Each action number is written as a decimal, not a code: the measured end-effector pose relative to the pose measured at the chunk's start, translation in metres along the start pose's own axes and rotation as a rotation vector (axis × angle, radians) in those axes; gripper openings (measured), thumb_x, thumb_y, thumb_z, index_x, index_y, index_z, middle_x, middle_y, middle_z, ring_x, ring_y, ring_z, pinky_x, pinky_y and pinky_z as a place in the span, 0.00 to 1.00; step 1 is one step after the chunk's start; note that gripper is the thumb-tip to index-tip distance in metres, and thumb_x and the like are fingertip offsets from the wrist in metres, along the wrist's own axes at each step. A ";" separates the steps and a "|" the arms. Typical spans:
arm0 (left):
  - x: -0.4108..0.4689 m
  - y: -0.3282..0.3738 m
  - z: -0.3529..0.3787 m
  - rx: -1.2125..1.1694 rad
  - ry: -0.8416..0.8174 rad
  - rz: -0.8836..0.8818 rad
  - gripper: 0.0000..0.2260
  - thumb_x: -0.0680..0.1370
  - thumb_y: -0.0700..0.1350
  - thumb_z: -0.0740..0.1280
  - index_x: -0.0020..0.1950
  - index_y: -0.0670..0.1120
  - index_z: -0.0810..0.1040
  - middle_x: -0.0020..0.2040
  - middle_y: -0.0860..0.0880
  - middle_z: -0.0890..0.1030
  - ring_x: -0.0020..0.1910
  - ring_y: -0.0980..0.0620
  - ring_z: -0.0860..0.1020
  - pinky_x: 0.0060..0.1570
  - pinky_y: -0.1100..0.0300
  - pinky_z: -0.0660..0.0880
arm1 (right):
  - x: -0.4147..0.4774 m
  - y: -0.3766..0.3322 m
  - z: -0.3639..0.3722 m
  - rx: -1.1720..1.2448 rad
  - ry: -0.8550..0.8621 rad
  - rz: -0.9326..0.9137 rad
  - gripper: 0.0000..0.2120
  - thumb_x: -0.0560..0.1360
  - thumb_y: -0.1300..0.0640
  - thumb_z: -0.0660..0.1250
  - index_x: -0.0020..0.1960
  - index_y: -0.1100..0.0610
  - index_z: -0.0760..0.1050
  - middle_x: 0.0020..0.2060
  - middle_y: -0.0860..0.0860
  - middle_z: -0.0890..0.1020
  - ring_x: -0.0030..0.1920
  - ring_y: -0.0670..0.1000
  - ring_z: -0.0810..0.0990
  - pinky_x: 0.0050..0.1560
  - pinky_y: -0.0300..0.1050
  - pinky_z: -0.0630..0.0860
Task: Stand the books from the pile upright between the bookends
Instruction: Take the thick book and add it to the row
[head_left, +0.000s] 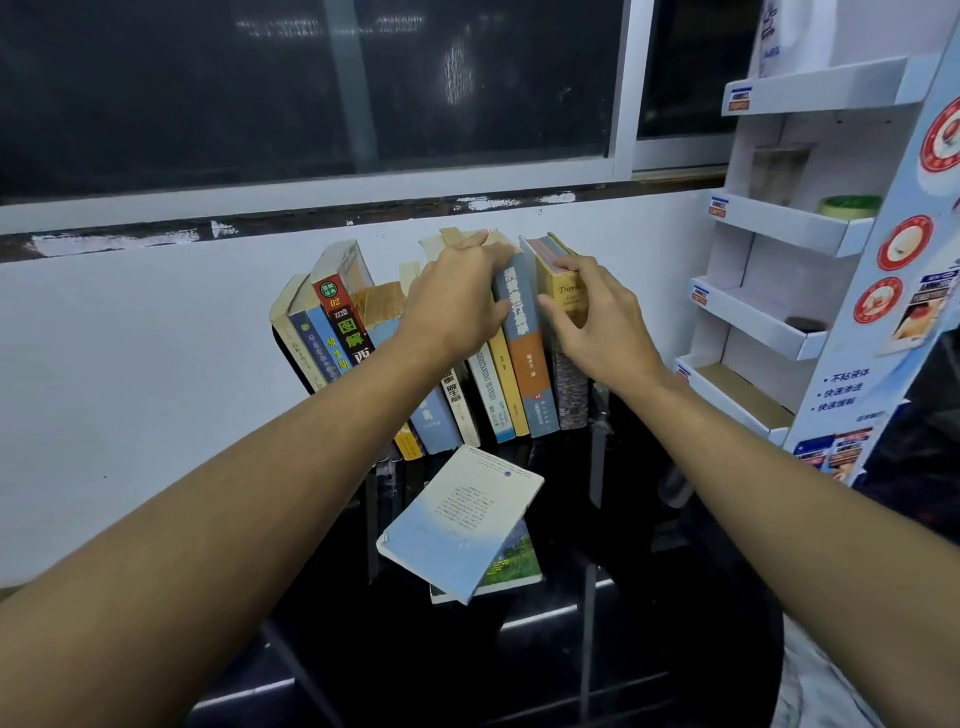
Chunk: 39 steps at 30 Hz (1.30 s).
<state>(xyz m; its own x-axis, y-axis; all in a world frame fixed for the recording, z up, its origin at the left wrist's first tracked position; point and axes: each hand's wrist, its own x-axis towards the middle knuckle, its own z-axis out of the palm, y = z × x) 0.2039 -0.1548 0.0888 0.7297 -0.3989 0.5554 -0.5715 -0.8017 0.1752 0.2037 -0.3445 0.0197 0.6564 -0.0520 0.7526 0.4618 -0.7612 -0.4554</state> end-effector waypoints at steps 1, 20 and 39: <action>0.000 0.000 0.000 -0.004 -0.002 0.004 0.20 0.79 0.45 0.71 0.71 0.51 0.75 0.79 0.44 0.67 0.76 0.41 0.68 0.66 0.44 0.75 | 0.000 0.000 -0.004 0.011 -0.040 0.000 0.19 0.81 0.48 0.66 0.68 0.50 0.69 0.65 0.50 0.77 0.59 0.47 0.76 0.58 0.43 0.75; 0.000 0.003 0.000 -0.005 -0.007 -0.012 0.15 0.80 0.45 0.70 0.66 0.49 0.77 0.78 0.43 0.68 0.77 0.41 0.67 0.65 0.43 0.75 | 0.022 0.008 -0.022 0.052 -0.493 0.036 0.30 0.81 0.61 0.67 0.74 0.41 0.57 0.69 0.49 0.71 0.65 0.47 0.74 0.58 0.41 0.77; -0.023 0.013 -0.023 -0.056 -0.017 0.051 0.20 0.80 0.47 0.69 0.72 0.47 0.75 0.70 0.44 0.77 0.70 0.44 0.74 0.63 0.47 0.77 | 0.007 -0.013 -0.040 0.050 -0.548 0.012 0.37 0.78 0.54 0.71 0.79 0.46 0.52 0.74 0.50 0.64 0.71 0.48 0.70 0.64 0.45 0.77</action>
<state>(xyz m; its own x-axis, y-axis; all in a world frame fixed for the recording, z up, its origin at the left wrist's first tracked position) 0.1710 -0.1460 0.0972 0.7049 -0.4464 0.5513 -0.6280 -0.7541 0.1924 0.1782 -0.3611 0.0502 0.8703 0.2935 0.3956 0.4712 -0.7302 -0.4948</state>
